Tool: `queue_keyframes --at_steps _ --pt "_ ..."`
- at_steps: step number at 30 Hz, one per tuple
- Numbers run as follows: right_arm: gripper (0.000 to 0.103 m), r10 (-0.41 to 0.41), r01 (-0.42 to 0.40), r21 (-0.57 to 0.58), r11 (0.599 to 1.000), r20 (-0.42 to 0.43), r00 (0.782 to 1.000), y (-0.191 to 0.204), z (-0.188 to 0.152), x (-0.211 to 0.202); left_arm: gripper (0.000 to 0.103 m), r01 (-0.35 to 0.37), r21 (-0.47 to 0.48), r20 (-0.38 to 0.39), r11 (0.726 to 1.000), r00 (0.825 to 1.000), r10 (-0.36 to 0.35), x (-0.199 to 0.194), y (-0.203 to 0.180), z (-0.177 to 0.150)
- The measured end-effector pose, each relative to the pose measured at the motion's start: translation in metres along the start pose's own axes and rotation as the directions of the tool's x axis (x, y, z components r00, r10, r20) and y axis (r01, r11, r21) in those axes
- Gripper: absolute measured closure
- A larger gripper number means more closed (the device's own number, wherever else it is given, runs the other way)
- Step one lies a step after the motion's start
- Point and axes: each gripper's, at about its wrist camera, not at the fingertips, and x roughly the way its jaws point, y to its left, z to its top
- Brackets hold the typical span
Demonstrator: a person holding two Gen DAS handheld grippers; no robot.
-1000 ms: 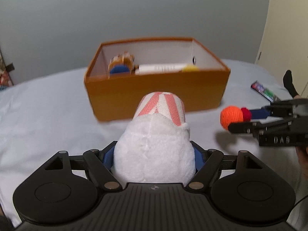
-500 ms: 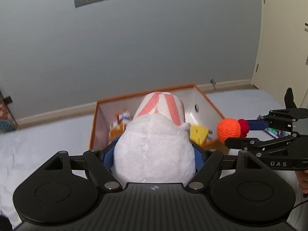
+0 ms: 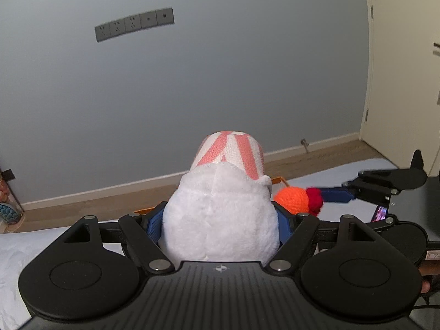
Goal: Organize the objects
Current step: 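Carry the white plush and crocheted strawberry over into the orange box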
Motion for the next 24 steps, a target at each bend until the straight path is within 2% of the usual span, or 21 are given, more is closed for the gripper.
queue_keyframes --at_steps 4,8,12,24 --pt "0.053 -0.016 0.016 -0.033 0.999 -0.014 1.0 -0.003 0.002 0.02 0.015 -0.004 0.007 -0.072 1.0 0.997 0.005 0.032 0.0 -0.006" --pt "0.053 -0.022 0.018 -0.059 0.998 -0.066 0.998 -0.009 -0.002 0.047 0.015 0.034 -0.065 -0.144 0.997 0.989 -0.043 0.064 0.004 -0.019" --pt "0.053 -0.03 0.02 -0.085 0.996 -0.121 0.992 -0.009 -0.013 0.073 0.015 0.018 -0.079 -0.198 0.997 0.98 -0.033 0.086 0.006 -0.031" --pt "0.053 -0.054 0.029 -0.12 0.992 -0.21 0.976 -0.002 -0.031 0.104 0.015 -0.025 -0.09 -0.301 0.996 0.954 -0.004 0.117 0.02 -0.063"
